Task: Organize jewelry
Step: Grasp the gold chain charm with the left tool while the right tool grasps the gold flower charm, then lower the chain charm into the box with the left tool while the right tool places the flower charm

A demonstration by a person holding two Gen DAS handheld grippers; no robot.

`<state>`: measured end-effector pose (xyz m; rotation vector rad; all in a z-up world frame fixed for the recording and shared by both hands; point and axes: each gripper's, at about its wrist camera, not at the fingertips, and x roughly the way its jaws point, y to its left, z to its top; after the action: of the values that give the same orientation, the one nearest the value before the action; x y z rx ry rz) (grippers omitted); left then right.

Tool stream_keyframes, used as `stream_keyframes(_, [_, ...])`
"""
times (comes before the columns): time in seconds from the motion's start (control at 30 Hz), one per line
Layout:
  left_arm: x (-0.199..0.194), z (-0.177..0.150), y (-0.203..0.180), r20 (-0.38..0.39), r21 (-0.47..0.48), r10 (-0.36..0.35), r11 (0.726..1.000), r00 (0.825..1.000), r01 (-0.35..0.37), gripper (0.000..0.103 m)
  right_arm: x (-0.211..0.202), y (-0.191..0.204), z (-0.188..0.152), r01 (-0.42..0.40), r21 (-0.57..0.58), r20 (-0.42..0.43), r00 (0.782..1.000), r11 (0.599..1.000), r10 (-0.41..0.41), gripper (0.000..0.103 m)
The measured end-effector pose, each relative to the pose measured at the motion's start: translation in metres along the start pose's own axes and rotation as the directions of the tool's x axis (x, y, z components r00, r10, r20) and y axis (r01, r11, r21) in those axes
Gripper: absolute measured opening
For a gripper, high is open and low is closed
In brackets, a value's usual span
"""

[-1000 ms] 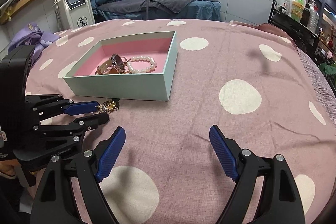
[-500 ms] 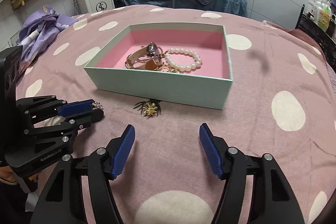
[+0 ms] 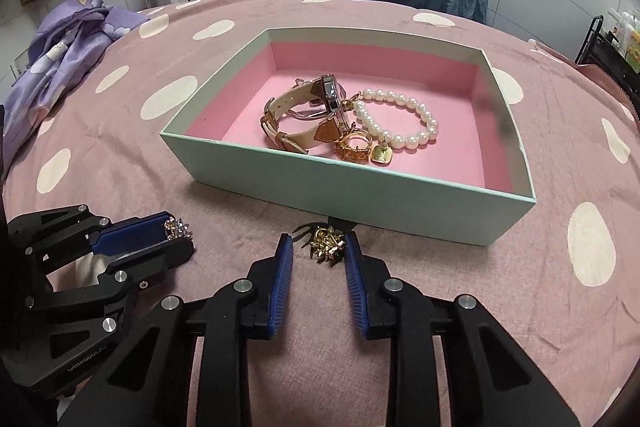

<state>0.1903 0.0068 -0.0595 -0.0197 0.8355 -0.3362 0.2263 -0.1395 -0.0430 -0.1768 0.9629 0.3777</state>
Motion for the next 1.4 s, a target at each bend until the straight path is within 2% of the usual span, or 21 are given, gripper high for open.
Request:
stream_keyframes(0.1, [0.0, 0.0, 0.0, 0.0, 0.0, 0.0, 1.0, 1.0, 0.0, 0.021, 0.0, -0.001, 0.0, 0.001, 0.001, 0.002, 1.0, 1.0, -0.001, 0.017])
stream_keyframes(0.7, [-0.004, -0.001, -0.001, 0.004, -0.005, -0.007, 1.0, 1.0, 0.007, 0.021, -0.024, -0.008, -0.016, -0.056, 0.011, 0.056, 0.997, 0.998, 0.056, 0.017])
stream_keyframes(0.97, [-0.015, 0.003, -0.006, 0.027, -0.006, -0.052, 0.999, 0.998, 0.052, 0.021, -0.036, -0.016, -0.021, -0.092, 0.026, 0.079, 0.993, 0.995, 0.09, 0.017])
stream_keyframes(1.2, [-0.027, 0.018, -0.015, 0.048, 0.034, -0.067, 0.997, 0.997, 0.065, 0.021, -0.051, -0.024, -0.015, -0.117, 0.024, 0.102, 0.988, 0.993, 0.114, 0.017])
stream_keyframes(1.4, [-0.026, 0.049, -0.013, 0.052, 0.061, -0.073, 0.996, 0.996, 0.07, 0.021, -0.06, -0.028, 0.002, -0.133, -0.002, 0.125, 0.983, 0.991, 0.132, 0.017])
